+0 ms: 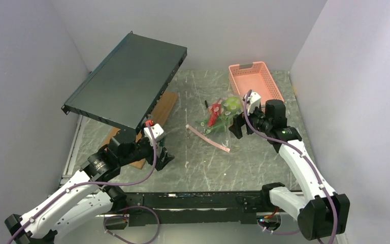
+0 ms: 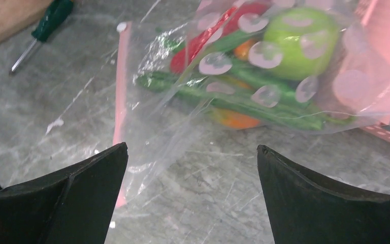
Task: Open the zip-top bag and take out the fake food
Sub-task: Adjust the zipper food storage bag at the center of the board.
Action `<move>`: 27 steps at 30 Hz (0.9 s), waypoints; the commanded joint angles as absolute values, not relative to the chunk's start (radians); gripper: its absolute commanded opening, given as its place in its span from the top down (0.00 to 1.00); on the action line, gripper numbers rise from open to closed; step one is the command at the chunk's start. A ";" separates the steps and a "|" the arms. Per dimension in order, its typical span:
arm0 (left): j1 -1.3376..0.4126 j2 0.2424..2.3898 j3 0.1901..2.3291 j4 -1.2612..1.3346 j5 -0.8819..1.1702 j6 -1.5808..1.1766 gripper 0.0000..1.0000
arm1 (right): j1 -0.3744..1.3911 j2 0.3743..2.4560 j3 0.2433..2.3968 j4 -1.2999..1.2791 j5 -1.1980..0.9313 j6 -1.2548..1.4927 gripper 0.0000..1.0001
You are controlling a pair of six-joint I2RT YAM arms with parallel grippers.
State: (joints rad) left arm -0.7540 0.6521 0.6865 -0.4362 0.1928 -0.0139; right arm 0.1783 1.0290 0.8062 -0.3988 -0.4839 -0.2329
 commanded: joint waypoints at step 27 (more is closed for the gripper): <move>-0.703 0.673 0.690 -0.415 0.273 -0.012 0.00 | 0.225 1.101 0.949 -0.967 -0.930 -1.442 0.00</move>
State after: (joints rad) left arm -0.7116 0.6785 0.6849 -0.4339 0.2653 -0.0116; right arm 0.1741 1.1133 0.9237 -0.8932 -0.9337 -1.2201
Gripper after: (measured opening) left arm 0.996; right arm 0.997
